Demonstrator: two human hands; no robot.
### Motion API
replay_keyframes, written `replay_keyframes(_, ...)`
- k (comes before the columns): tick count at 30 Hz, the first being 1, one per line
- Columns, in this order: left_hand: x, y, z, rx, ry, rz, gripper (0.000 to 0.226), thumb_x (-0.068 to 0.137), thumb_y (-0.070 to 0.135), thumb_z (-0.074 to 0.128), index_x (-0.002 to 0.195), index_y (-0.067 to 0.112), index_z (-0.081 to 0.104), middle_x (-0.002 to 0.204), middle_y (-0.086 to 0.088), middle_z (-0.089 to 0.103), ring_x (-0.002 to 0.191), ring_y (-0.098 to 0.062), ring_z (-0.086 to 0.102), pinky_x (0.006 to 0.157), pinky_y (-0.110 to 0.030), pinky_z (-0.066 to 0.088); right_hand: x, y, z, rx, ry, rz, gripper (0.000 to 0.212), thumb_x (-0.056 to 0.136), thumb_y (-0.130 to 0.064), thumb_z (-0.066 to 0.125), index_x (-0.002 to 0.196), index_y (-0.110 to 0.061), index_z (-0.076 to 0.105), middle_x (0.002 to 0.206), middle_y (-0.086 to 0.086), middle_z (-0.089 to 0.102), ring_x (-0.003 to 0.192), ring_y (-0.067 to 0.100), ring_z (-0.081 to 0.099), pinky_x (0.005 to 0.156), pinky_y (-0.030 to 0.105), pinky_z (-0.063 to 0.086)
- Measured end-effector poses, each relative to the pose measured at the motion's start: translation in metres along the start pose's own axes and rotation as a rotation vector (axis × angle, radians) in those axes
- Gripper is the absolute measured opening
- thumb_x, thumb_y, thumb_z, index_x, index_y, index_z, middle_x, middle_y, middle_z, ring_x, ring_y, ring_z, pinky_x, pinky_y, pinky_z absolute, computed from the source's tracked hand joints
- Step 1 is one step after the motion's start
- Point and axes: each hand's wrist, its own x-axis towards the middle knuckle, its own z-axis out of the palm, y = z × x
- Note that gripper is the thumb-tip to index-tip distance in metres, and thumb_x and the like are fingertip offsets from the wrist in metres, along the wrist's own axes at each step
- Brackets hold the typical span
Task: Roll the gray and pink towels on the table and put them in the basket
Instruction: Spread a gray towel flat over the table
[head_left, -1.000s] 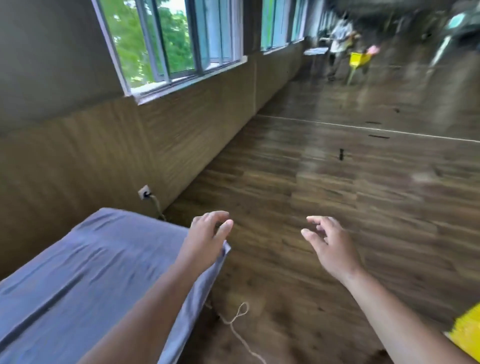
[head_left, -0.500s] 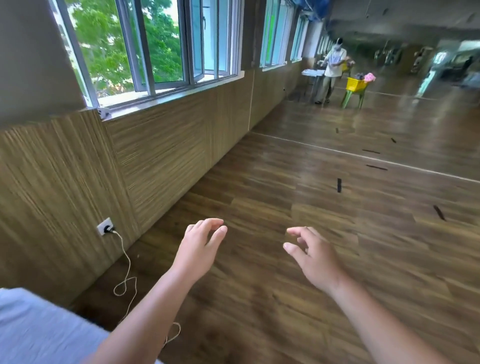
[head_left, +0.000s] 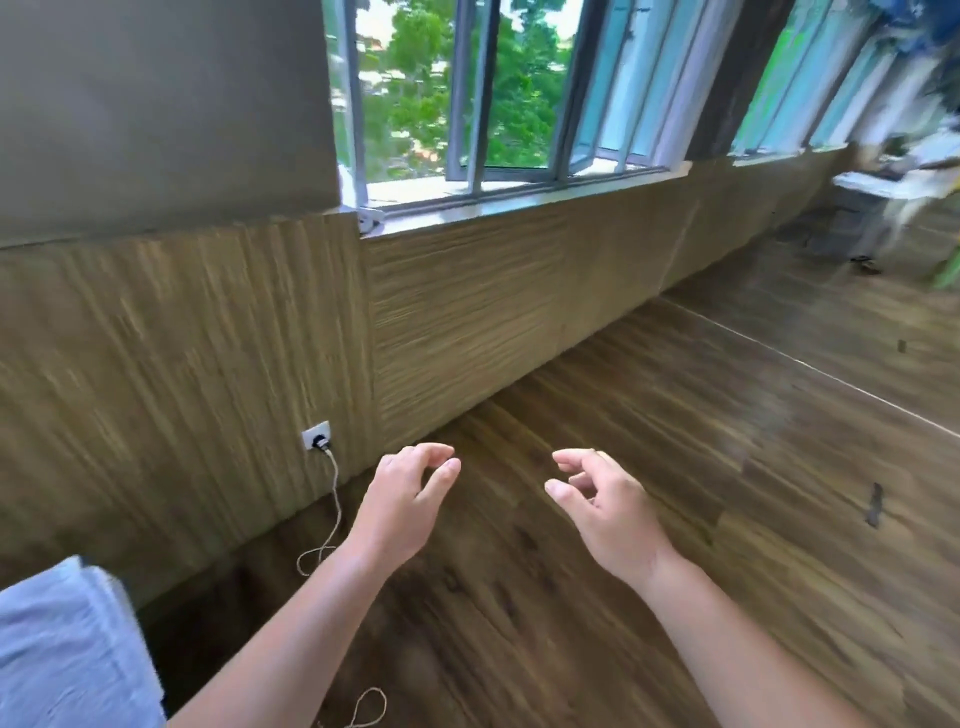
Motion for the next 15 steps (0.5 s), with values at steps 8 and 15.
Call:
replay_keyframes(8,-0.008,-0.043,-0.053,0.078,0.401,-0.308,0.028,0.1,0.044,0.051,0.119,0.03,0.067,0.11,0.016,0.067,0.107,-0.001,0.058,0.094,-0.028,0.048,0.119,-0.03,0.087,0.166,-0.389,-0.321,0.027,0.091,-0.039,0.065,0.118,-0.037,0.062,0.114,-0.024,0.06,0.104,0.0,0.057,0.082,0.025,0.053)
replay_keyframes(15,-0.096,-0.076,-0.101,0.146,0.775,-0.591,0.036,0.09,0.06,0.044,0.11,0.039,0.066,0.102,0.022,0.064,0.107,-0.004,0.056,0.095,-0.033,0.047,0.128,-0.112,0.196,0.215,-0.747,-0.602,0.029,0.09,-0.04,0.068,0.118,-0.037,0.062,0.11,-0.027,0.057,0.105,-0.001,0.056,0.088,0.029,0.052)
